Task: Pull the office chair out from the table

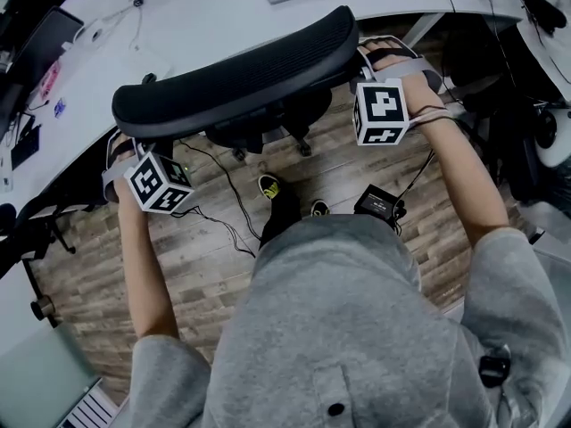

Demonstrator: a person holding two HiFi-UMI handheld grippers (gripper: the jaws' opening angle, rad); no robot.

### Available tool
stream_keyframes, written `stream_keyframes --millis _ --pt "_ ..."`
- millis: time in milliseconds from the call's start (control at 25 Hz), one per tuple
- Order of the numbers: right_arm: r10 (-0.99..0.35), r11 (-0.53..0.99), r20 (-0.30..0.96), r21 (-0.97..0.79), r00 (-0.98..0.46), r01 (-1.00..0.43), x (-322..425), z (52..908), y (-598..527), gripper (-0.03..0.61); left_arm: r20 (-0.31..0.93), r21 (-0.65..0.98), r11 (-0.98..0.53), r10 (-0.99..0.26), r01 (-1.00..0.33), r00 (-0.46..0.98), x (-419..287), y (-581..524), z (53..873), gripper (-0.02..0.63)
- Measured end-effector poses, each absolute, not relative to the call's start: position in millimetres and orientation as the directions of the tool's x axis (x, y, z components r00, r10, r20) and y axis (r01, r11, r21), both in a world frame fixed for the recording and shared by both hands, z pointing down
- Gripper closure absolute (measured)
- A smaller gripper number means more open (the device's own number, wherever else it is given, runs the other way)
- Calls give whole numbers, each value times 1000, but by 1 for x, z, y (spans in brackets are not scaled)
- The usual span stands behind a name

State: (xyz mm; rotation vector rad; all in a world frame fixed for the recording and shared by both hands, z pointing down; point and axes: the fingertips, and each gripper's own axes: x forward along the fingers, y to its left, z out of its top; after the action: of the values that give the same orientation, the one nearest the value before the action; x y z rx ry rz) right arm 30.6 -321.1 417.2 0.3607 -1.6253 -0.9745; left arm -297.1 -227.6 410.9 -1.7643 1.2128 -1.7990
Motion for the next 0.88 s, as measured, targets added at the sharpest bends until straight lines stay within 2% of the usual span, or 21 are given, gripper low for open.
stream_keyframes --millis 880 --pt "-643 591 677 736 -358 331 46 419 -254 472 625 -767 -531 -745 -362 -232 -273 -137 412 417"
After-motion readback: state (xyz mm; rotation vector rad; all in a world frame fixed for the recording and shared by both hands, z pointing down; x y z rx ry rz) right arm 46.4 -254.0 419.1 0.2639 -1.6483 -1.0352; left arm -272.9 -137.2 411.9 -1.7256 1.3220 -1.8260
